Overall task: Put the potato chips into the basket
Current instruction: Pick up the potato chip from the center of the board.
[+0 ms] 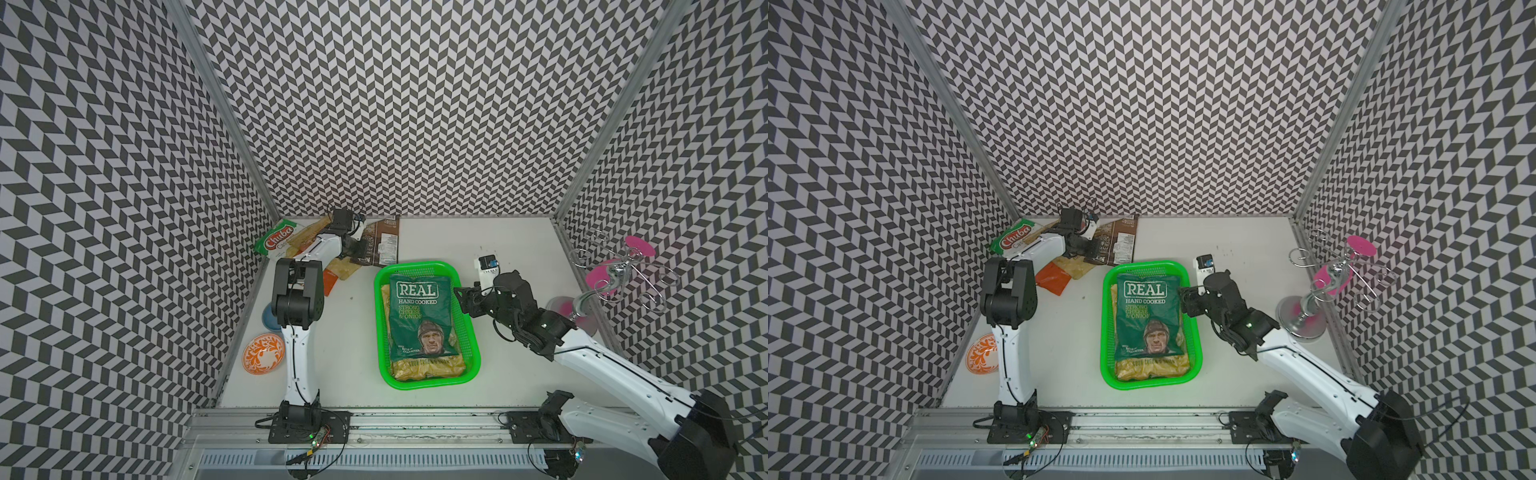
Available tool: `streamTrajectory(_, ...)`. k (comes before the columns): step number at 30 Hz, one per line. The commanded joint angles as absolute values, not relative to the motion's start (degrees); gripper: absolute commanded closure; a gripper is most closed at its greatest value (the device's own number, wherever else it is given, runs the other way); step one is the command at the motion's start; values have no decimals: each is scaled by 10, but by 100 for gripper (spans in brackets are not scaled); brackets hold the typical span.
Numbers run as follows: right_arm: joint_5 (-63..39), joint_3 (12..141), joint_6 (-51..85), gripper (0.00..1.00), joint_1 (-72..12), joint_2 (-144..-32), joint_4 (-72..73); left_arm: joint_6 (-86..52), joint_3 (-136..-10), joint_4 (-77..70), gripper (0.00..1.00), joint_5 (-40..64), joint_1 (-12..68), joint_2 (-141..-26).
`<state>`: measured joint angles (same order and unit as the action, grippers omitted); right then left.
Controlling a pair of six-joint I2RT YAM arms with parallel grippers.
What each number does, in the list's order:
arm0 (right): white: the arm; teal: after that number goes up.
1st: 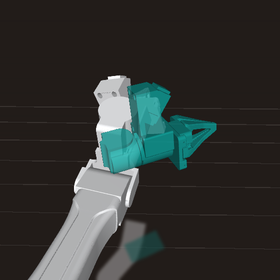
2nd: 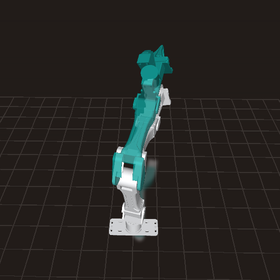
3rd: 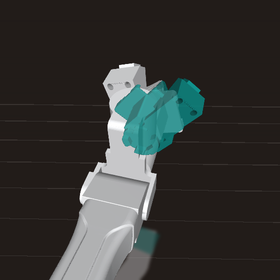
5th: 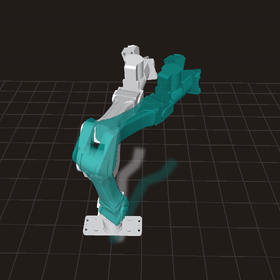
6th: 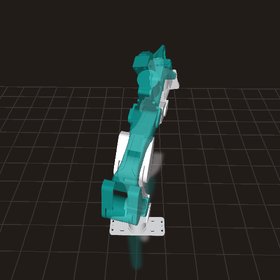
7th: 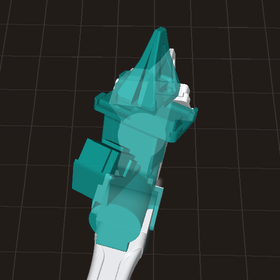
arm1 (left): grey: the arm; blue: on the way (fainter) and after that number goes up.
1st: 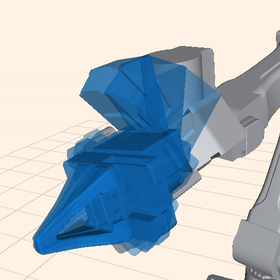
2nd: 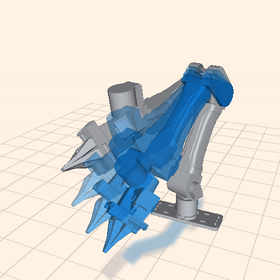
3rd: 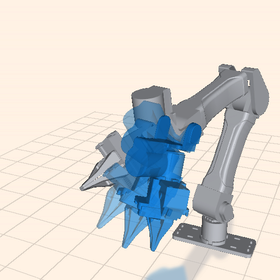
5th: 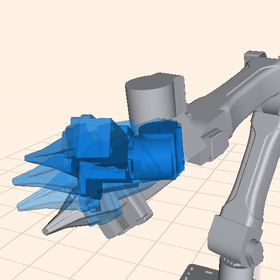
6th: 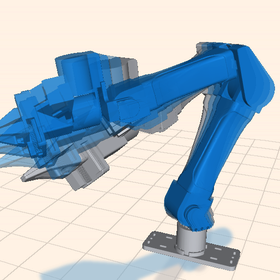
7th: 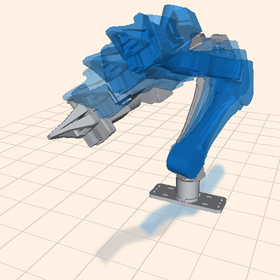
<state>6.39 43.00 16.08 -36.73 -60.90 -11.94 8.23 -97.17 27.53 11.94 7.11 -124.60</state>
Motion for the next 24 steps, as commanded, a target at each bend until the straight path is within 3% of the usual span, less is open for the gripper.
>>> streamTrajectory(1,57,430,162,30,-367,-599,-94,84,-957,258,100,161,69,-1176)
streamTrajectory(17,-75,415,154,29,-373,-583,5,67,-933,248,100,201,65,-1031)
streamTrajectory(24,-23,448,89,25,-455,-603,43,56,-939,266,100,236,66,-970)
